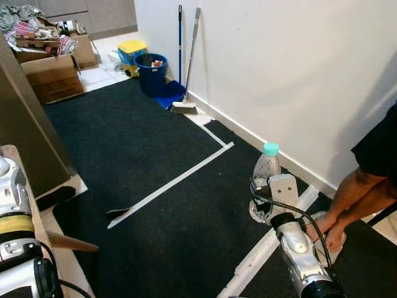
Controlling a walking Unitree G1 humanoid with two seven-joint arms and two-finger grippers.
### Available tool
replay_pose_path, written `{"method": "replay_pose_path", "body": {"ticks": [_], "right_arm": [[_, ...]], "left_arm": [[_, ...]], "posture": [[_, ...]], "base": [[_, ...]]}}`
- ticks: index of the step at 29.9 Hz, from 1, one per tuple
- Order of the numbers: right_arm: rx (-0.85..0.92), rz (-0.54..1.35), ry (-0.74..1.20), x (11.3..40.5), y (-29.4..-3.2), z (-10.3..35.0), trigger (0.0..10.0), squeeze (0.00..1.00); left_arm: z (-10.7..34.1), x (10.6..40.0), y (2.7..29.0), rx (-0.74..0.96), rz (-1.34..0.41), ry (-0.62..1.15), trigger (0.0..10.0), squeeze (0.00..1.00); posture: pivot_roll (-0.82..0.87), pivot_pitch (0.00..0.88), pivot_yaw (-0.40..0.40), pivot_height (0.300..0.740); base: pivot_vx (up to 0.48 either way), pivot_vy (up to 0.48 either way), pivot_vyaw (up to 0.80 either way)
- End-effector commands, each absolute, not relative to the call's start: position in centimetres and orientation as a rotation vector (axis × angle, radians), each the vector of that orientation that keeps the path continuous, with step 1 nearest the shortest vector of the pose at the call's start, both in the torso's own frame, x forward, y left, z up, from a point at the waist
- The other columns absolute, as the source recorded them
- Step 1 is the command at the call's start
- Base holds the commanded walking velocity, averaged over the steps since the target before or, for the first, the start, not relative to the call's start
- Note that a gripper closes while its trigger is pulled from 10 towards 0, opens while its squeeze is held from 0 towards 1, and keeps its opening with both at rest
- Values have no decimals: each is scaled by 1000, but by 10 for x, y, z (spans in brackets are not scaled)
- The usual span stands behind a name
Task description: Restocking fridge
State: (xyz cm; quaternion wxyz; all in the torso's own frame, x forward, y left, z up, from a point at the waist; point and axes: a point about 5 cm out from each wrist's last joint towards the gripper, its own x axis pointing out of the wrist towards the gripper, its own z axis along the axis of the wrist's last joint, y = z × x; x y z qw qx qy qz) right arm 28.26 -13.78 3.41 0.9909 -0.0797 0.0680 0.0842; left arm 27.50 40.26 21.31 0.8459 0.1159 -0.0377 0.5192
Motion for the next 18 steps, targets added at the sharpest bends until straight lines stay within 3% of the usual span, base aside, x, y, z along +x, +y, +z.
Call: {"method": "replay_pose_path", "body": {"ticks": [1,9,10,11,12,13,14,15,18], "right_arm": [[-165,158,132,282,-142,34,10000,0],[-167,158,132,281,-143,33,10000,0],[-165,159,133,281,-142,33,10000,0],[-165,159,133,281,-142,33,10000,0],[-164,160,133,281,-141,33,10000,0],[-164,160,133,281,-141,33,10000,0],[-163,161,133,281,-141,33,10000,0],[-163,161,134,281,-141,33,10000,0],[-164,163,134,281,-141,33,10000,0]], "left_arm": [[200,262,416,292,1161,-5,10000,0],[197,255,418,365,1161,7,10000,0],[192,259,410,387,1100,10,10000,161],[192,259,410,387,1100,10,10000,161],[191,261,405,399,1067,8,10000,447],[191,261,405,399,1067,8,10000,447],[190,263,402,407,1049,5,10000,847],[189,265,399,412,1035,0,10000,973],[189,270,391,425,997,-24,10000,1000]], "posture": [[50,2,-81,740],[54,4,-76,740],[57,4,-72,740],[57,4,-72,740],[58,4,-71,740],[58,4,-71,740],[58,4,-71,740],[58,3,-71,740],[55,1,-69,740]], "base": [[0,0,0],[0,0,0],[0,0,0],[0,0,0],[0,0,0],[0,0,0],[0,0,0],[0,0,0],[0,0,0]]}}
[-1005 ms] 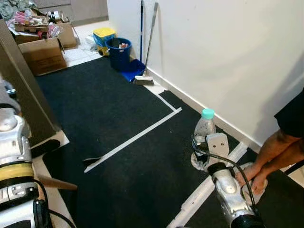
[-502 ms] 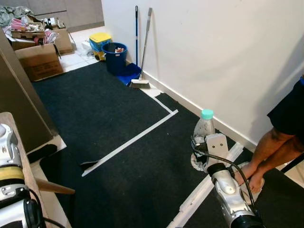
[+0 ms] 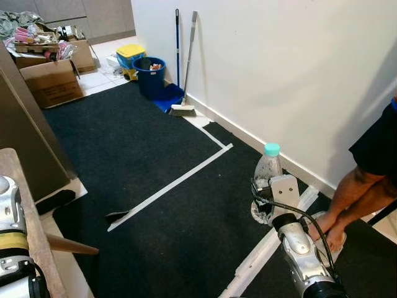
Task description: Restocking fridge
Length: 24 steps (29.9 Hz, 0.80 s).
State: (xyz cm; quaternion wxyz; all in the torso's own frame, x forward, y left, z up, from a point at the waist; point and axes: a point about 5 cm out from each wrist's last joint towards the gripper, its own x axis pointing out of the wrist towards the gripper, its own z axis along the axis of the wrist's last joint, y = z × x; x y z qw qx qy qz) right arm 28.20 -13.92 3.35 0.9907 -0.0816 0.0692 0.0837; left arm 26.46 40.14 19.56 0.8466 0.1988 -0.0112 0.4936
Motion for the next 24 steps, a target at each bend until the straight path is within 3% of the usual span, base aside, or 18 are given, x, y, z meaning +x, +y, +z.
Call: {"method": "replay_pose_path", "body": {"ticks": [1,7,8,9,10,15,24], "right_arm": [[-165,163,133,281,-141,33,10000,0],[-168,156,131,282,-143,33,10000,0],[-168,154,131,282,-144,34,10000,0],[-168,154,131,282,-144,34,10000,0],[-168,153,131,282,-143,33,10000,0],[-160,158,126,283,-138,34,10000,0],[-154,154,122,283,-137,35,10000,0]], "left_arm": [[190,272,387,432,988,-35,10000,1000],[203,268,384,467,1047,-116,10000,1000],[208,269,383,452,1043,-133,10000,745],[208,269,383,452,1043,-133,10000,745],[212,270,382,435,1036,-148,10000,0],[227,288,383,326,974,-149,10000,0],[242,298,397,286,983,-137,10000,0]], "posture": [[54,1,-69,740],[54,0,-65,740],[57,0,-64,740],[57,0,-64,740],[57,0,-64,740],[60,1,-58,740],[53,7,-49,740]], "base": [[0,0,0],[0,0,0],[0,0,0],[0,0,0],[0,0,0],[0,0,0],[0,0,0]]}}
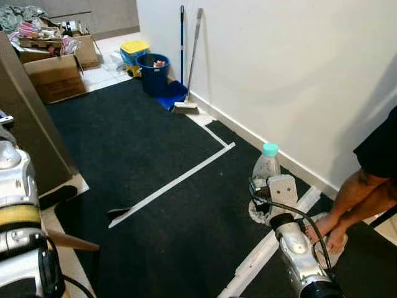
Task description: Restocking fridge
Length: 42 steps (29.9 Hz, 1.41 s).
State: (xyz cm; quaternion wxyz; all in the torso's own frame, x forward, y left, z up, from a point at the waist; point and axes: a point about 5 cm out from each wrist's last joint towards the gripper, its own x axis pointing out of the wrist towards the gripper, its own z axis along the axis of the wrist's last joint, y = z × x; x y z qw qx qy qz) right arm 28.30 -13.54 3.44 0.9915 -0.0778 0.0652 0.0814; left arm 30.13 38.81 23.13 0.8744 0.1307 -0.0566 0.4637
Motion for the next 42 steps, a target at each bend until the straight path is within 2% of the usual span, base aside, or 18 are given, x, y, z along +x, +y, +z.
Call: {"method": "replay_pose_path", "body": {"ticks": [1,3,7,9,11,14,21,29,31,36,42], "right_arm": [[-154,154,122,283,-137,35,10000,0],[-151,140,120,282,-139,35,10000,0],[-150,137,121,282,-140,35,10000,0],[-150,137,122,281,-140,34,10000,0],[-150,140,125,280,-140,33,10000,0],[-149,145,125,280,-138,33,10000,0],[-150,153,121,284,-137,36,10000,0],[-149,152,119,285,-136,36,10000,0],[-147,156,117,285,-134,36,10000,0],[-146,148,113,286,-135,37,10000,0],[-148,143,116,284,-138,36,10000,0]], "left_arm": [[242,298,397,286,983,-137,10000,0],[263,293,407,313,996,-206,10000,0],[267,291,408,311,991,-227,10000,0],[271,289,406,331,981,-258,10000,0],[282,280,397,471,990,-354,10000,0],[296,273,388,536,995,-445,10000,0],[335,267,381,549,992,-589,10000,0],[324,293,392,360,895,-391,10000,0],[321,310,395,265,796,-298,10000,0],[330,319,398,256,684,-247,10000,0],[353,308,413,359,730,-260,10000,0]], "posture": [[53,7,-49,740],[48,10,-44,740],[48,10,-44,740],[52,16,-41,740],[58,20,-44,740],[62,21,-48,740],[69,16,-49,740],[73,16,-49,740],[67,15,-45,740],[66,16,-42,740],[66,19,-34,740]], "base": [[0,0,0],[0,0,0],[0,0,0],[0,0,0],[0,0,0],[0,0,0],[0,0,0],[0,0,0],[0,0,0],[0,0,0],[0,0,0]]}}
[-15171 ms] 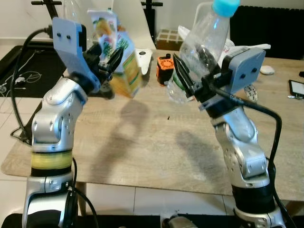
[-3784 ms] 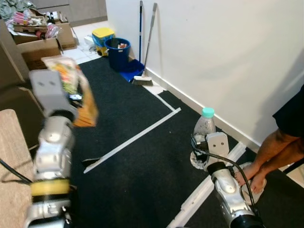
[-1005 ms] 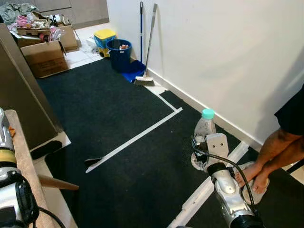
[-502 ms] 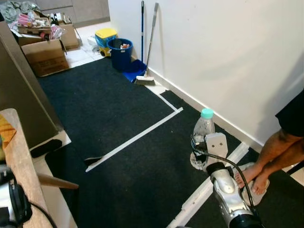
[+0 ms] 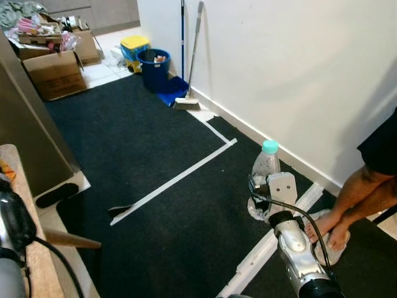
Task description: Restocking fridge
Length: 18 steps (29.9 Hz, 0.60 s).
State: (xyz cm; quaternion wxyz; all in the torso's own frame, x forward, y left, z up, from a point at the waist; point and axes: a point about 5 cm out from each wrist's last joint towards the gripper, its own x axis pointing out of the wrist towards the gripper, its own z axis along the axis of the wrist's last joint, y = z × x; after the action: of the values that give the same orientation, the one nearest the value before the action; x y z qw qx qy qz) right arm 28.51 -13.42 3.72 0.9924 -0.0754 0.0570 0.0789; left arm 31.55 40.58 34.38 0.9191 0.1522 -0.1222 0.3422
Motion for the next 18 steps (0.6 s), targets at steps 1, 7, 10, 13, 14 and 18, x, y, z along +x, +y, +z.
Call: {"method": "replay_pose_path", "body": {"ticks": [1,7,10,13,14,18], "right_arm": [[-148,141,116,284,-138,36,10000,0],[-147,144,118,283,-136,35,10000,0],[-148,151,119,283,-135,35,10000,0],[-149,156,118,284,-135,35,10000,0],[-151,159,118,284,-135,35,10000,0],[-157,168,119,285,-136,36,10000,0]], "left_arm": [[357,307,413,363,697,-283,10000,0],[349,319,381,366,321,-345,10000,0],[338,322,368,365,215,-333,10000,0],[315,324,343,365,71,-300,10000,0],[292,322,314,342,-69,-271,10000,0],[256,311,253,264,-286,-234,10000,0]], "posture": [[65,19,-32,740],[70,19,-37,740],[73,19,-38,740],[76,21,-40,740],[80,21,-46,740],[85,22,-51,740]], "base": [[0,0,0],[0,0,0],[0,0,0],[0,0,0],[0,0,0],[0,0,0]]}}
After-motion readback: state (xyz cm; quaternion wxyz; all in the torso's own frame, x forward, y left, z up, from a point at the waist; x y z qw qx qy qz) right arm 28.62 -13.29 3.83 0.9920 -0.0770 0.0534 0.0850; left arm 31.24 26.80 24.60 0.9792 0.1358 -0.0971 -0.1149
